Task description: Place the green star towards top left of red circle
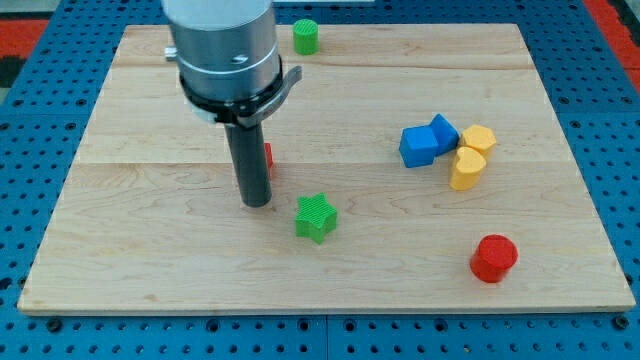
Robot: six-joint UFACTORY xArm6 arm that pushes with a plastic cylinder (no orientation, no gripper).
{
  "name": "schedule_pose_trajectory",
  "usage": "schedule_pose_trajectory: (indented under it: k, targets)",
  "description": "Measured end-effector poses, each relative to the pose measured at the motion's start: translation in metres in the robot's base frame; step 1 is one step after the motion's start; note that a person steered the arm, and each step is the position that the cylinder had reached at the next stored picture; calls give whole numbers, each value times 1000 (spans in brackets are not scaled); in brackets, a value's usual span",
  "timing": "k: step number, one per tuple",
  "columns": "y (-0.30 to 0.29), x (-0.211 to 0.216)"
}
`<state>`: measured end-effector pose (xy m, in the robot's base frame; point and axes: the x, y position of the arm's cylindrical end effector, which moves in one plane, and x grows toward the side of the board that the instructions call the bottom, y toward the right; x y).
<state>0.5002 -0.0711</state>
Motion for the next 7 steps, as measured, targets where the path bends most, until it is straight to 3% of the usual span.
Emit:
schedule_pose_trajectory:
  k: [2, 3, 4, 5, 7]
  targets:
    - [160, 17]
    - [82, 32]
    - [57, 38]
    - [61, 95]
    - [155, 68]
